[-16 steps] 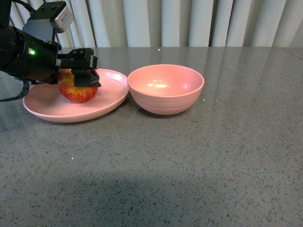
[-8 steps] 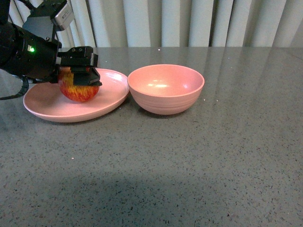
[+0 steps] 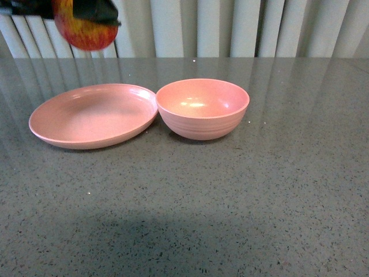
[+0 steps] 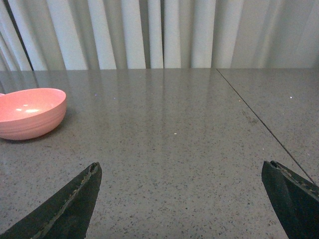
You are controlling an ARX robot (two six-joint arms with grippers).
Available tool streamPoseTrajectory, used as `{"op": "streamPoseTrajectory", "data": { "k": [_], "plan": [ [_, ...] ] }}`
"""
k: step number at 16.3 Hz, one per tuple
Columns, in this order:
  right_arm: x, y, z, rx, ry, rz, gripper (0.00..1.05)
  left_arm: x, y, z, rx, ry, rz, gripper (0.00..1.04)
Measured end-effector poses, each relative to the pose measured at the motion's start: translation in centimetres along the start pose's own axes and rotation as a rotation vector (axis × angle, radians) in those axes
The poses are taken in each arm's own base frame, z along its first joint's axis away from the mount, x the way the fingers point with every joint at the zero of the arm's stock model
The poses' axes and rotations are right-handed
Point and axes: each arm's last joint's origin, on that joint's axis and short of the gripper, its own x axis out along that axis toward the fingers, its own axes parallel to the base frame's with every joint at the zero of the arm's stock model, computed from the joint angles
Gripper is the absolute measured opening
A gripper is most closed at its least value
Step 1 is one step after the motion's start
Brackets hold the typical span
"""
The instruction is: Move apple from plate to bowl
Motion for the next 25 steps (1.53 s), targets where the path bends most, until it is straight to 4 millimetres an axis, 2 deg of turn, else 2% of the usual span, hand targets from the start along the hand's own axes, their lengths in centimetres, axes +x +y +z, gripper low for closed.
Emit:
{"op": "streamPoseTrajectory", "data": {
  "k": [2,5,7,8,10,11,14,21,23,25],
  "plan": [
    [0.0,0.0,0.0,0.0,0.0,0.0,0.98,-1.4,-2.2,2.2,0.035,-0.051,-0.052,0.69],
    [0.0,0.0,0.0,0.0,0.0,0.0,0.98,-1.4,-6.0,3.4,0.088,-0.071,-0.136,0.69],
    [0.0,0.0,0.0,0.0,0.0,0.0,0.98,-0.8,-7.9,3.5,0.107,-0.072,-0.181,0.69],
    [0.0,0.0,0.0,0.0,0.0,0.0,0.98,0.2,-9.4,3.0,0.119,-0.049,-0.214,0.69],
    [0.0,0.0,0.0,0.0,0.0,0.0,0.98,2.1,-10.8,1.7,0.13,-0.001,-0.246,0.69],
    [0.0,0.0,0.0,0.0,0.0,0.0,0.98,3.3,-11.2,0.9,0.131,0.027,-0.25,0.69],
    [0.0,0.0,0.0,0.0,0.0,0.0,0.98,5.1,-11.1,-0.6,0.113,0.062,-0.235,0.69],
    [0.0,0.0,0.0,0.0,0.0,0.0,0.98,7.4,-11.4,-2.6,0.082,0.098,-0.237,0.69],
    [0.0,0.0,0.0,0.0,0.0,0.0,0.98,9.0,-11.0,-4.2,0.053,0.137,-0.224,0.69],
    [0.0,0.0,0.0,0.0,0.0,0.0,0.98,9.4,-10.9,-4.3,0.048,0.14,-0.221,0.69]
  ]
}}
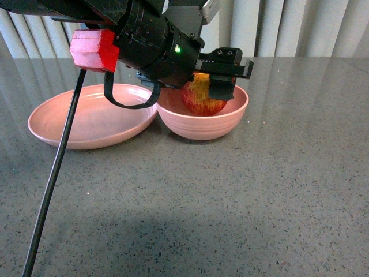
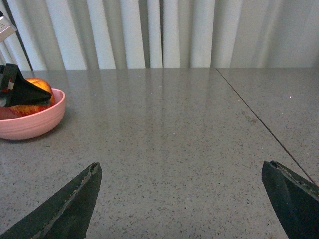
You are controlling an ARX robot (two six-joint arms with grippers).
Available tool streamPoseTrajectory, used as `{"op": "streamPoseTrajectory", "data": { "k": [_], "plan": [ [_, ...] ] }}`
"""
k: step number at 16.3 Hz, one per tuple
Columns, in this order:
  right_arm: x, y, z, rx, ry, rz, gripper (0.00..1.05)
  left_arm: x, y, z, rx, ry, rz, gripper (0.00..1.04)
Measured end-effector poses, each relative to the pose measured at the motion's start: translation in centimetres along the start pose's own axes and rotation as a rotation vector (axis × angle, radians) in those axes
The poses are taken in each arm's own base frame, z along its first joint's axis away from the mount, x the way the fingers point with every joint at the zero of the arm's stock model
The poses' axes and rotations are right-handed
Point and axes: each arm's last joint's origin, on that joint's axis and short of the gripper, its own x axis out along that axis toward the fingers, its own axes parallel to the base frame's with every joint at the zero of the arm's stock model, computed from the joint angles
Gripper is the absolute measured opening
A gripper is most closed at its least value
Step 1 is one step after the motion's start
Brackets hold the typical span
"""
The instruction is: Move apple from plate to bowl
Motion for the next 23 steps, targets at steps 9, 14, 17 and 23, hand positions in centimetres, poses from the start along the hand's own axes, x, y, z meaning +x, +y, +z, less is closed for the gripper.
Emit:
{"op": "streamPoseTrajectory", "data": {
  "k": [9,14,17,23],
  "plan": [
    [0.0,0.0,0.0,0.0,0.0,0.0,0.98,0.42,0.33,-0.27,-0.007,0.03,-0.003,0.69],
    [0.0,0.0,0.0,0.0,0.0,0.0,0.98,0.41,0.32,-0.25,-0.008,0.043,-0.006,0.69],
    [0.0,0.0,0.0,0.0,0.0,0.0,0.98,0.41,0.32,-0.24,-0.008,0.043,-0.005,0.69],
    [0.0,0.0,0.0,0.0,0.0,0.0,0.98,0.39,0.3,-0.12,-0.01,0.041,-0.013,0.99]
  ]
}}
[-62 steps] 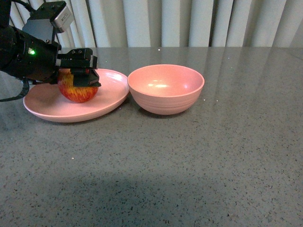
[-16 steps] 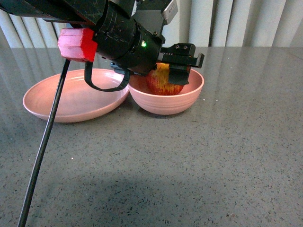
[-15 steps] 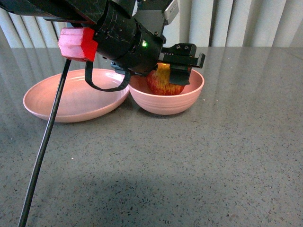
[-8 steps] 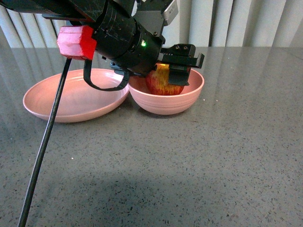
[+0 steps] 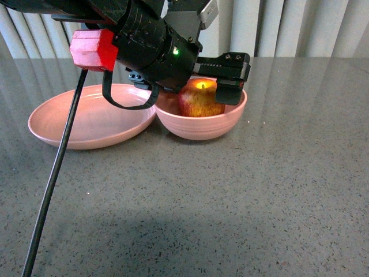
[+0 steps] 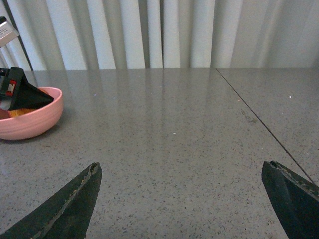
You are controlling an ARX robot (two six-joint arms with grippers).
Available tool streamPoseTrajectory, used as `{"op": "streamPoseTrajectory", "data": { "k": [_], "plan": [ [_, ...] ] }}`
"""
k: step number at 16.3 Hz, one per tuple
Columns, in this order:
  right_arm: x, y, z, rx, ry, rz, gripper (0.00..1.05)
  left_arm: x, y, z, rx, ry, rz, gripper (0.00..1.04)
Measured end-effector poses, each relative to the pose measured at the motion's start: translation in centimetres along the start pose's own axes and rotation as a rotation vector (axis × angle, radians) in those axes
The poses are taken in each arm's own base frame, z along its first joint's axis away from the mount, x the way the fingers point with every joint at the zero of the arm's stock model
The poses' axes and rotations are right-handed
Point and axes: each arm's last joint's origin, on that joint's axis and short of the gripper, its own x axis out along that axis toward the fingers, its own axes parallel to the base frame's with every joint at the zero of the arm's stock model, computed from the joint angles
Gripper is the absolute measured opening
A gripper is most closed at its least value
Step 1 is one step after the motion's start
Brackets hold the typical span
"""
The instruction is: Move apple from plate to bowl
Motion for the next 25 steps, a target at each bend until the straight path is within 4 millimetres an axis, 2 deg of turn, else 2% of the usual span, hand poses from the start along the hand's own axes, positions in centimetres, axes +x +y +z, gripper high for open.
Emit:
{"op": "streamPoseTrajectory", "data": {
  "k": [5,7,9,10,11,14,16,19,20,21,25],
  "plan": [
    [0.0,0.0,0.0,0.0,0.0,0.0,0.98,-0.3,0.0,0.3,-0.002,-0.014,-0.006,0.98],
    [0.0,0.0,0.0,0.0,0.0,0.0,0.98,-1.6,-0.2,1.7,-0.001,-0.074,-0.004,0.98],
    [0.0,0.0,0.0,0.0,0.0,0.0,0.98,-4.2,-0.2,4.0,0.001,-0.19,0.004,0.98],
    [0.0,0.0,0.0,0.0,0.0,0.0,0.98,-6.4,-0.1,5.4,0.005,-0.291,0.025,0.98],
    [0.0,0.0,0.0,0.0,0.0,0.0,0.98,-7.8,0.1,6.0,0.011,-0.349,0.041,0.98],
    [0.0,0.0,0.0,0.0,0.0,0.0,0.98,-14.8,1.6,6.3,0.006,-0.528,0.122,0.98],
    [0.0,0.0,0.0,0.0,0.0,0.0,0.98,-17.7,2.3,5.7,0.011,-0.577,0.168,0.98],
    [0.0,0.0,0.0,0.0,0.0,0.0,0.98,-23.5,3.4,3.1,0.014,-0.639,0.273,0.98],
    [0.0,0.0,0.0,0.0,0.0,0.0,0.98,-24.6,3.3,2.2,-0.04,-0.614,0.386,0.9],
    [0.0,0.0,0.0,0.0,0.0,0.0,0.98,-25.5,3.6,0.3,-0.087,-0.636,0.513,0.77],
    [0.0,0.0,0.0,0.0,0.0,0.0,0.98,-24.7,4.0,-8.2,-0.119,-0.574,0.551,0.34]
  ]
}}
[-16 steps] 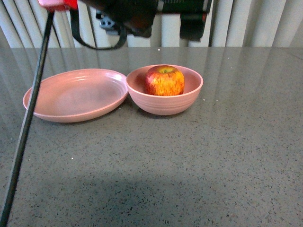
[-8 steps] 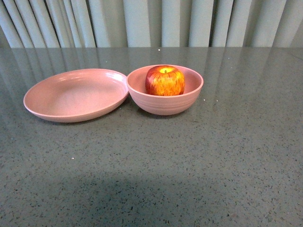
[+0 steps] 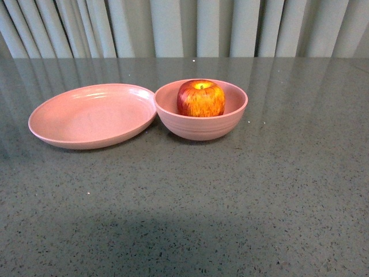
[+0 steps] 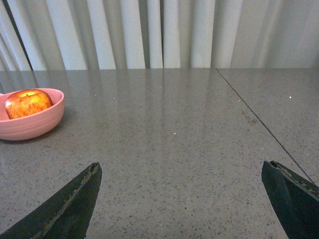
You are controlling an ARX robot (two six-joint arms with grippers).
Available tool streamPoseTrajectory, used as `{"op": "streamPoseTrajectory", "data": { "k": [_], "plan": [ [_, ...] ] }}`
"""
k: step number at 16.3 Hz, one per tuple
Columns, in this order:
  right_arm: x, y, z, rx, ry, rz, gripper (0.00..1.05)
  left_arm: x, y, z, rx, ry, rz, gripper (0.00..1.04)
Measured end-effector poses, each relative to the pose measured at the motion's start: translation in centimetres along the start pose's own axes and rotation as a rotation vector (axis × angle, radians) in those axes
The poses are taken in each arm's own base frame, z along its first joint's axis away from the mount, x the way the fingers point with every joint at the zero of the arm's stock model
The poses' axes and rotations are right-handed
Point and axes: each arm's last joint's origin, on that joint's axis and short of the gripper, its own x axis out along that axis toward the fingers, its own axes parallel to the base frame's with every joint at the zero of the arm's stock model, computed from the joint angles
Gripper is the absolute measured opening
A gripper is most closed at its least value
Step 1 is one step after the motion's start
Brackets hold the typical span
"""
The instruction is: Move apple from plate to bowl
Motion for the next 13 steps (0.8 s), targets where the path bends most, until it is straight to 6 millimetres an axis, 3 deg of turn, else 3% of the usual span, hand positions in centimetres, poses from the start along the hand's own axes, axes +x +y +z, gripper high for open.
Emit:
{"op": "streamPoseTrajectory", "data": {
  "k": [3,6,8,13],
  "plan": [
    [0.0,0.0,0.0,0.0,0.0,0.0,0.98,-2.4,1.0,-2.9,-0.006,-0.018,-0.003,0.01],
    [0.0,0.0,0.0,0.0,0.0,0.0,0.98,-4.2,1.6,-5.7,-0.003,0.008,-0.001,0.01],
    [0.0,0.0,0.0,0.0,0.0,0.0,0.98,-5.1,2.7,-6.5,-0.004,-0.003,0.0,0.01],
    [0.0,0.0,0.0,0.0,0.0,0.0,0.98,-6.9,2.7,-8.4,-0.004,0.0,-0.006,0.01]
  ]
}}
